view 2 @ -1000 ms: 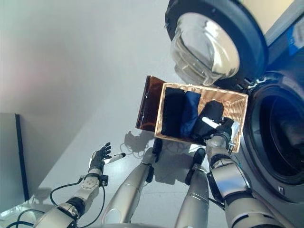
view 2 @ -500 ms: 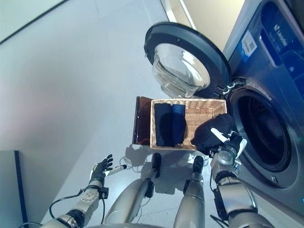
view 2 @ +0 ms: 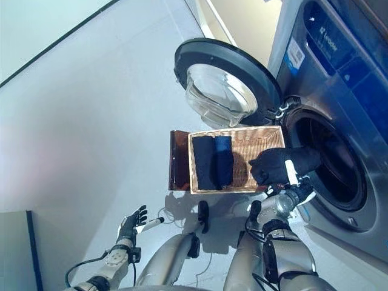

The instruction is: Pick up the clothes and place them into the washing machine

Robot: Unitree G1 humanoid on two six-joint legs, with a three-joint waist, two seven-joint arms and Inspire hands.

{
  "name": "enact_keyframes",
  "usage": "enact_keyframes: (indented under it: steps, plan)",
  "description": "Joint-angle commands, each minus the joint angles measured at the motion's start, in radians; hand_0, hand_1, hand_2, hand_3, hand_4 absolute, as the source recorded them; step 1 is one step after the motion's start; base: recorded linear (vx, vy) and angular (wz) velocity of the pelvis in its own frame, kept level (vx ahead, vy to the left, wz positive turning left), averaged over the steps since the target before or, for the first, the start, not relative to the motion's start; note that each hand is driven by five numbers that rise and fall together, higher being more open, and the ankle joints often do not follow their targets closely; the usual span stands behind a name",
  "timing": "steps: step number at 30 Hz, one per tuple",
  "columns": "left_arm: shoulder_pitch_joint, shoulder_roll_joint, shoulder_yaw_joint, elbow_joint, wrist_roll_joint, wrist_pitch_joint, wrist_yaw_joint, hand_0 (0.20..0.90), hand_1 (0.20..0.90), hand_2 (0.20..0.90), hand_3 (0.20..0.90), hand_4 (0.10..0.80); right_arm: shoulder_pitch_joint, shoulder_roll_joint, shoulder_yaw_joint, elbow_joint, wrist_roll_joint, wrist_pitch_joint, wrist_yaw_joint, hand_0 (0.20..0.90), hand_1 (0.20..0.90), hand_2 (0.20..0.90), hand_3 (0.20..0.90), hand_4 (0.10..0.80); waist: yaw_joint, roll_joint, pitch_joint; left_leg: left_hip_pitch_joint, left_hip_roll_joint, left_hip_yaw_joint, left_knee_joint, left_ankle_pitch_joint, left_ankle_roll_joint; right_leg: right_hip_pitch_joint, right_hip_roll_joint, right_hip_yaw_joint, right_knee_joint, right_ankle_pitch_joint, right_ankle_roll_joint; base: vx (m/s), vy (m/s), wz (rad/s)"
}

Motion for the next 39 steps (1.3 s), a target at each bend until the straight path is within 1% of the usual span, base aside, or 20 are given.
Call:
enact_keyframes:
  steps: [1, 5, 6, 7, 11, 16, 20, 23, 25, 26, 27, 30, 31, 32, 34, 35, 37, 38, 39]
  plan:
    - [0.007, 0.01, -0.009, 0.01, -0.005, -0.062, 0.041, 0.9, 0.9, 0.9, 0.9, 0.8, -0.067, -0.134, 0.017, -0.118, -0.205, -0.119, -0.151, 0.2, 0.2, 0.2, 0.2, 0.3, 0.0, 0.031, 0.027, -0.122, 0.02, -0.028, 0.158, -0.093, -0.084, 0.008, 0.047, -0.008, 0.051, -0.087, -0.062, -0.062, 0.012, 0.01]
    - [-0.001, 0.026, -0.008, 0.008, -0.006, -0.062, 0.05, 0.9, 0.9, 0.9, 0.9, 0.8, -0.147, -0.204, 0.027, -0.095, -0.208, -0.117, -0.185, 0.2, 0.2, 0.2, 0.2, 0.3, 0.001, 0.033, 0.027, -0.198, 0.028, -0.021, 0.223, -0.119, -0.083, -0.068, 0.049, 0.001, 0.104, -0.097, -0.067, -0.027, -0.004, -0.04]
    - [0.002, 0.029, -0.008, 0.001, -0.005, -0.064, 0.051, 0.9, 0.9, 0.9, 0.9, 0.8, -0.158, -0.22, 0.033, -0.104, -0.217, -0.118, -0.193, 0.2, 0.2, 0.2, 0.2, 0.3, 0.003, 0.032, 0.021, -0.2, 0.03, -0.027, 0.234, -0.154, -0.086, -0.071, 0.051, 0.006, 0.118, -0.13, -0.063, 0.056, 0.005, -0.07]
    - [0.005, 0.036, -0.007, -0.013, -0.004, -0.066, 0.05, 0.9, 0.9, 0.9, 0.9, 0.8, -0.181, -0.256, 0.042, -0.104, -0.238, -0.114, -0.208, 0.2, 0.2, 0.2, 0.2, 0.3, 0.004, 0.032, 0.028, -0.224, 0.03, -0.027, 0.259, -0.161, -0.085, -0.098, 0.055, 0.013, 0.143, -0.135, -0.066, 0.06, -0.003, -0.1]
    - [0.007, 0.05, -0.013, -0.052, -0.01, -0.073, 0.057, 0.9, 0.9, 0.9, 0.9, 0.8, -0.253, -0.305, 0.052, -0.06, -0.227, -0.128, -0.254, 0.2, 0.2, 0.2, 0.2, 0.3, 0.016, 0.024, 0.032, -0.284, 0.037, -0.035, 0.3, -0.17, -0.085, -0.15, 0.062, 0.009, 0.176, -0.147, -0.073, -0.034, -0.026, -0.08]
    - [-0.004, 0.079, 0.012, -0.1, -0.02, -0.075, 0.072, 0.9, 0.9, 0.9, 0.9, 0.8, -0.333, -0.371, 0.07, -0.01, -0.153, -0.148, -0.234, 0.2, 0.2, 0.2, 0.2, 0.3, 0.016, 0.007, 0.038, -0.376, 0.043, -0.052, 0.411, -0.2, -0.093, -0.237, 0.075, 0.008, 0.295, -0.182, -0.09, -0.064, -0.056, 0.12]
    - [0.012, 0.095, 0.015, -0.11, -0.011, -0.072, 0.072, 0.9, 0.9, 0.9, 0.9, 0.8, -0.378, -0.419, 0.077, 0.02, -0.11, -0.164, -0.219, 0.2, 0.2, 0.2, 0.2, 0.3, 0.02, 0.003, 0.028, -0.407, 0.043, -0.054, 0.429, -0.21, -0.098, -0.268, 0.073, 0.003, 0.324, -0.195, -0.096, -0.022, -0.027, 0.14]
    - [0.042, 0.107, 0.023, -0.106, -0.02, -0.064, 0.064, 0.9, 0.9, 0.9, 0.9, 0.8, -0.455, -0.479, 0.093, 0.049, -0.049, -0.169, -0.197, 0.2, 0.2, 0.2, 0.2, 0.3, 0.033, 0.004, 0.017, -0.415, 0.044, -0.059, 0.412, -0.203, -0.103, -0.282, 0.074, 0.003, 0.323, -0.2, -0.1, 0.009, -0.008, 0.06]
    - [0.045, 0.109, 0.026, -0.103, -0.025, -0.064, 0.06, 0.9, 0.9, 0.9, 0.9, 0.8, -0.486, -0.496, 0.115, 0.057, -0.04, -0.166, -0.19, 0.2, 0.2, 0.2, 0.2, 0.3, 0.037, 0.006, 0.017, -0.416, 0.044, -0.059, 0.403, -0.199, -0.103, -0.287, 0.076, 0.006, 0.321, -0.199, -0.101, 0.006, 0.01, 0.04]
    - [0.055, 0.115, 0.03, -0.105, -0.029, -0.063, 0.059, 0.9, 0.9, 0.9, 0.9, 0.8, -0.521, -0.533, 0.137, 0.058, -0.049, -0.156, -0.193, 0.2, 0.2, 0.2, 0.2, 0.3, 0.043, 0.01, 0.016, -0.414, 0.043, -0.058, 0.386, -0.19, -0.105, -0.295, 0.078, 0.009, 0.317, -0.199, -0.102, 0.0, 0.0, 0.0]
    - [0.057, 0.116, 0.032, -0.105, -0.031, -0.062, 0.059, 0.9, 0.9, 0.9, 0.9, 0.8, -0.542, -0.544, 0.147, 0.056, -0.051, -0.154, -0.193, 0.2, 0.2, 0.2, 0.2, 0.3, 0.045, 0.015, 0.016, -0.415, 0.043, -0.058, 0.377, -0.185, -0.106, -0.299, 0.077, 0.011, 0.314, -0.197, -0.102, 0.0, 0.0, 0.0]
    - [0.056, 0.122, 0.037, -0.116, -0.04, -0.065, 0.065, 0.9, 0.9, 0.9, 0.9, 0.8, -0.606, -0.589, 0.161, 0.024, -0.044, -0.162, -0.202, 0.2, 0.2, 0.2, 0.2, 0.3, 0.05, 0.028, 0.022, -0.419, 0.042, -0.056, 0.355, -0.171, -0.111, -0.312, 0.077, 0.019, 0.314, -0.2, -0.104, 0.0, 0.0, 0.0]
    - [0.055, 0.121, 0.037, -0.116, -0.04, -0.065, 0.065, 0.9, 0.9, 0.9, 0.9, 0.8, -0.611, -0.591, 0.165, 0.027, -0.04, -0.162, -0.199, 0.2, 0.2, 0.2, 0.2, 0.3, 0.049, 0.029, 0.023, -0.419, 0.042, -0.055, 0.354, -0.17, -0.111, -0.314, 0.076, 0.019, 0.315, -0.2, -0.104, 0.0, 0.0, 0.0]
    - [0.055, 0.122, 0.035, -0.122, -0.049, -0.067, 0.064, 0.9, 0.9, 0.9, 0.9, 0.8, -0.642, -0.605, 0.164, 0.002, 0.001, -0.179, -0.185, 0.2, 0.2, 0.2, 0.2, 0.3, 0.051, 0.038, 0.025, -0.418, 0.043, -0.056, 0.34, -0.162, -0.114, -0.321, 0.077, 0.022, 0.322, -0.206, -0.106, 0.0, 0.0, 0.0]
    - [0.053, 0.117, 0.04, -0.132, -0.064, -0.068, 0.063, 0.9, 0.9, 0.9, 0.9, 0.8, -0.65, -0.604, 0.136, -0.071, 0.07, -0.218, -0.142, 0.2, 0.2, 0.2, 0.2, 0.3, 0.044, 0.052, 0.03, -0.414, 0.041, -0.055, 0.32, -0.151, -0.119, -0.326, 0.077, 0.029, 0.329, -0.214, -0.108, 0.003, -0.002, 0.02]
    - [0.053, 0.118, 0.04, -0.133, -0.065, -0.067, 0.063, 0.9, 0.9, 0.9, 0.9, 0.8, -0.644, -0.604, 0.132, -0.075, 0.077, -0.219, -0.135, 0.2, 0.2, 0.2, 0.2, 0.3, 0.043, 0.051, 0.031, -0.412, 0.041, -0.055, 0.318, -0.15, -0.119, -0.325, 0.076, 0.029, 0.33, -0.215, -0.108, -0.002, -0.018, 0.04]
    - [0.055, 0.124, 0.032, -0.171, -0.068, -0.072, 0.057, 0.9, 0.9, 0.9, 0.9, 0.8, -0.652, -0.626, 0.096, -0.148, 0.071, -0.253, -0.145, 0.2, 0.2, 0.2, 0.2, 0.3, 0.042, 0.079, 0.04, -0.401, 0.033, -0.055, 0.284, -0.127, -0.125, -0.332, 0.071, 0.041, 0.351, -0.234, -0.111, -0.011, -0.022, 0.06]
    - [0.054, 0.123, 0.031, -0.172, -0.069, -0.071, 0.057, 0.9, 0.9, 0.9, 0.9, 0.8, -0.649, -0.628, 0.094, -0.151, 0.07, -0.253, -0.146, 0.2, 0.2, 0.2, 0.2, 0.3, 0.041, 0.08, 0.041, -0.398, 0.031, -0.056, 0.28, -0.125, -0.125, -0.331, 0.068, 0.04, 0.353, -0.236, -0.111, -0.011, -0.009, 0.18]
    - [0.055, 0.125, 0.027, -0.186, -0.066, -0.073, 0.055, 0.9, 0.9, 0.9, 0.9, 0.8, -0.654, -0.644, 0.1, -0.156, 0.051, -0.246, -0.157, 0.2, 0.2, 0.2, 0.2, 0.3, 0.04, 0.089, 0.043, -0.392, 0.025, -0.055, 0.271, -0.119, -0.127, -0.331, 0.061, 0.045, 0.357, -0.24, -0.112, -0.004, -0.013, 0.32]
